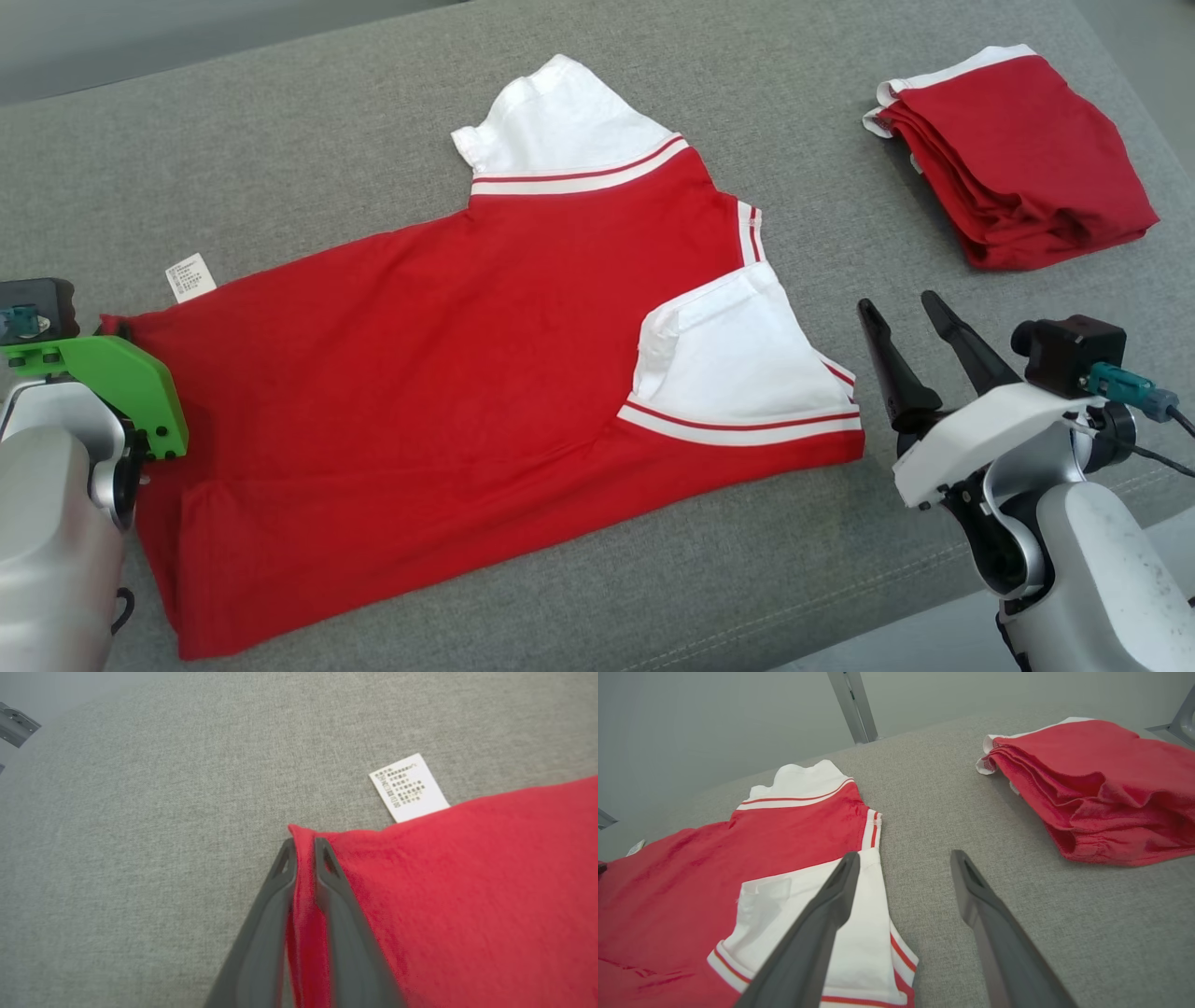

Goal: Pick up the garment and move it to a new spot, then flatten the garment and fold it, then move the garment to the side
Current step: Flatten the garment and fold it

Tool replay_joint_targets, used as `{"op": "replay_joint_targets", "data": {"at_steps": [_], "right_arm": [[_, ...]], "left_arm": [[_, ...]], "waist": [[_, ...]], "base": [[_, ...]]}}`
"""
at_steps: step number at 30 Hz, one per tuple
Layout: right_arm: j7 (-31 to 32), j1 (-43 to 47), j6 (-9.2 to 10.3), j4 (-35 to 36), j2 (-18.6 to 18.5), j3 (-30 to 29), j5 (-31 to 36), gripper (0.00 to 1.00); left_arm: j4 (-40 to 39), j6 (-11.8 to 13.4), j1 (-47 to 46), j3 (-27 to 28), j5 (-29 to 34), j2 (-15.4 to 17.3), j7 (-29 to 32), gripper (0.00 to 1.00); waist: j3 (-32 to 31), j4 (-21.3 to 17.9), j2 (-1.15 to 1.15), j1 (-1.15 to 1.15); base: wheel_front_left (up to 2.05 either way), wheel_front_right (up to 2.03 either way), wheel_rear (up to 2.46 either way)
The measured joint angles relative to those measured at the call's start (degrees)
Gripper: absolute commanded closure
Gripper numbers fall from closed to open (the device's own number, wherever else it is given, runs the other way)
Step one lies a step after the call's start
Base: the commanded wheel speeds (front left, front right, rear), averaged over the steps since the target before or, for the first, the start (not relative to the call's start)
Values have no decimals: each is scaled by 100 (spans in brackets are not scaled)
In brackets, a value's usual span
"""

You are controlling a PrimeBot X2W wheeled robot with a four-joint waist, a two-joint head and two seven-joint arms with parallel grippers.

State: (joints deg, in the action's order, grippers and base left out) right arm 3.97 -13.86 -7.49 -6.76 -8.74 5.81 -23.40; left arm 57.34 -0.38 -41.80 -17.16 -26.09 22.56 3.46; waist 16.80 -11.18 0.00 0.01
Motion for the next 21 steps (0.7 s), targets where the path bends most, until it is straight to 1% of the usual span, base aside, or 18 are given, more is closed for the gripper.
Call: {"op": "replay_joint_targets", "data": {"at_steps": [1, 2, 7, 12, 17, 21], "right_arm": [[15, -39, 0, -1, -20, 14, -2, 0], [32, -76, 0, 0, -38, 24, -1, 0], [135, -346, 0, -47, -163, 46, 64, 0], [293, -998, 0, -235, -312, 62, 267, 0], [530, -1959, 0, -719, -466, 138, 401, 0], [717, -2777, 0, -1308, -587, 230, 552, 0]], "left_arm": [[36, -13, -26, -9, 0, -1, -11, 93], [64, -21, -48, -21, 0, -9, -53, 100], [144, -57, -124, -19, -15, -121, -382, 100], [14, -137, -143, 4, -120, -332, -836, 100], [-337, -162, -138, -4, -160, -537, -1272, 100], [-671, -155, -123, -29, -208, -751, -1473, 100]], "waist": [[5, 1, 0, 0], [7, 4, 0, 0], [15, 78, 0, 0], [30, 269, 0, -1], [100, 554, 0, 0], [216, 841, 0, 0]], "base": [[0, 0, 0], [0, 0, 0], [0, 0, 0], [0, 0, 0], [0, 0, 0], [0, 0, 0]]}}
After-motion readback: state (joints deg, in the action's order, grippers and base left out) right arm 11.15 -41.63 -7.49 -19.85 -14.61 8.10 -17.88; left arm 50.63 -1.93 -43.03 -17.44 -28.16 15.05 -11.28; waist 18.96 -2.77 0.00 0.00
